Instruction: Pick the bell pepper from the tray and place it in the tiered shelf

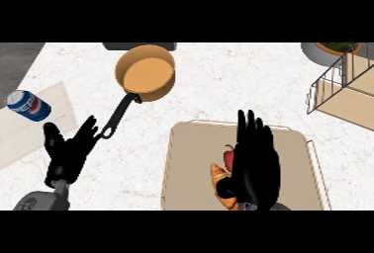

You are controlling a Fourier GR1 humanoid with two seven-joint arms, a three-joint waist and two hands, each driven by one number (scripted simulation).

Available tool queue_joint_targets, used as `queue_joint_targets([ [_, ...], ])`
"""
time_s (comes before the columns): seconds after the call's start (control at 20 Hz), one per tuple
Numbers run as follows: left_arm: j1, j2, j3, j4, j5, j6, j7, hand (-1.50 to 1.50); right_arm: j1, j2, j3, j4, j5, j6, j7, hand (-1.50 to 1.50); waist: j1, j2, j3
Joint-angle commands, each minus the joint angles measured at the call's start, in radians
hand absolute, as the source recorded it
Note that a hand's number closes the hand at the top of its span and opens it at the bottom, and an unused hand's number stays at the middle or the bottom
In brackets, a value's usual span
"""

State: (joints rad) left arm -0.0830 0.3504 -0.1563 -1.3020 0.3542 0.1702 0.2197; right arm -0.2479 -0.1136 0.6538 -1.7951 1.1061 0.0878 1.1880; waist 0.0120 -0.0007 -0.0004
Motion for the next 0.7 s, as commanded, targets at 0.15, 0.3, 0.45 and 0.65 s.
queue_joint_targets([
  [0.15, -0.033, 0.018, 0.036, 0.046, 0.021, -0.042, 0.019, 0.0, -0.033, 0.11, -0.029, 0.124, 0.097, 0.074, 0.208, -1.5, -0.013, 0.003, -0.001],
  [0.3, 0.021, 0.011, 0.03, -0.014, 0.017, -0.041, 0.003, 0.0, -0.029, 0.112, -0.013, 0.133, 0.13, 0.094, 0.225, -1.5, -0.003, -0.001, 0.0],
  [0.45, 0.0, 0.018, 0.034, -0.024, 0.019, -0.047, 0.045, 0.0, -0.068, 0.112, -0.02, 0.118, 0.13, 0.106, 0.26, -1.5, -0.002, -0.001, 0.0],
  [0.65, 0.0, -0.001, 0.026, -0.018, -0.015, -0.024, 0.031, 0.0, -0.002, 0.113, -0.006, 0.216, 0.161, 0.001, 0.216, -1.5, -0.004, 0.001, 0.0],
])
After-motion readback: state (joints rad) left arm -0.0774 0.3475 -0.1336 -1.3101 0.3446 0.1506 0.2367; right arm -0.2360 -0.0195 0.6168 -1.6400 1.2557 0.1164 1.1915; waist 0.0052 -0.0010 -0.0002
